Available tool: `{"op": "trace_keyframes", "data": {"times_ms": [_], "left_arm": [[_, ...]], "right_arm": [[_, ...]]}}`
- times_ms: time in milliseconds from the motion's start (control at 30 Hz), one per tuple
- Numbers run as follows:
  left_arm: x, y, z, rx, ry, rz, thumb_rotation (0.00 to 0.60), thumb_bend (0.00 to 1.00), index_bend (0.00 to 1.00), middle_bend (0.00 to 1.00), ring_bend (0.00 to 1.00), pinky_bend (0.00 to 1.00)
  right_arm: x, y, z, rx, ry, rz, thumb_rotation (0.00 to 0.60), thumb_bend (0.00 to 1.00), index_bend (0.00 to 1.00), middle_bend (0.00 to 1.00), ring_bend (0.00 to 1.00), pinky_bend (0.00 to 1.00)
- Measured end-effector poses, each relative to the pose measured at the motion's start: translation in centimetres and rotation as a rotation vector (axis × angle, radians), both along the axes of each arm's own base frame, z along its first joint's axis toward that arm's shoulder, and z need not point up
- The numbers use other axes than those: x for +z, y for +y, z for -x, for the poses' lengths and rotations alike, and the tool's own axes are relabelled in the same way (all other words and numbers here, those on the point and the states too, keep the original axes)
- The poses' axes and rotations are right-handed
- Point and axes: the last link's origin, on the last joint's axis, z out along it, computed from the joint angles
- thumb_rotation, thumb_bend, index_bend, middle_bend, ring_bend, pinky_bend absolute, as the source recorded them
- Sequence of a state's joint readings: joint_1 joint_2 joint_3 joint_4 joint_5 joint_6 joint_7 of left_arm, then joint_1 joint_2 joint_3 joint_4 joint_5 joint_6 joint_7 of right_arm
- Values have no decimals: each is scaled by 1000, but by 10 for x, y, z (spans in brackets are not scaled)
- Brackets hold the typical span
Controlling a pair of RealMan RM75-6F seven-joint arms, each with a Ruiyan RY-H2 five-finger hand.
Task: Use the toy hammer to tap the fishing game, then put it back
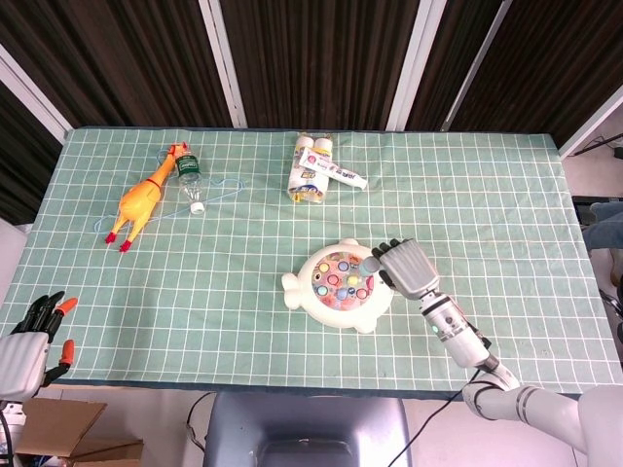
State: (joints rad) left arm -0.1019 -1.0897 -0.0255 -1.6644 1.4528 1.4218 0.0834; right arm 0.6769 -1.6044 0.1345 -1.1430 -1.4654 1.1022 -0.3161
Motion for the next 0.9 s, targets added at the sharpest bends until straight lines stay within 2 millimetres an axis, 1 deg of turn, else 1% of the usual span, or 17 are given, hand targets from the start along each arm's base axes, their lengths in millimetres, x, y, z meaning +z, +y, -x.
{"op": "trace_keyframes", "data": {"times_ms": [233, 433, 900], "left_arm": [[1, 0, 0, 2, -3, -1, 600, 546, 168, 48, 35, 325], [0, 0, 0, 3, -3, 2, 600, 545, 168, 48, 35, 324], [1, 0, 0, 1, -8, 2, 600, 546, 168, 48, 35, 325]], "right_arm": [[-4, 2, -7, 9, -5, -20, 600, 1000, 907, 717, 821, 855], [-8, 3, -9, 8, -4, -34, 600, 1000, 907, 717, 821, 855], [-19, 5, -4, -2, 17, -54, 600, 1000, 907, 717, 821, 855]]}}
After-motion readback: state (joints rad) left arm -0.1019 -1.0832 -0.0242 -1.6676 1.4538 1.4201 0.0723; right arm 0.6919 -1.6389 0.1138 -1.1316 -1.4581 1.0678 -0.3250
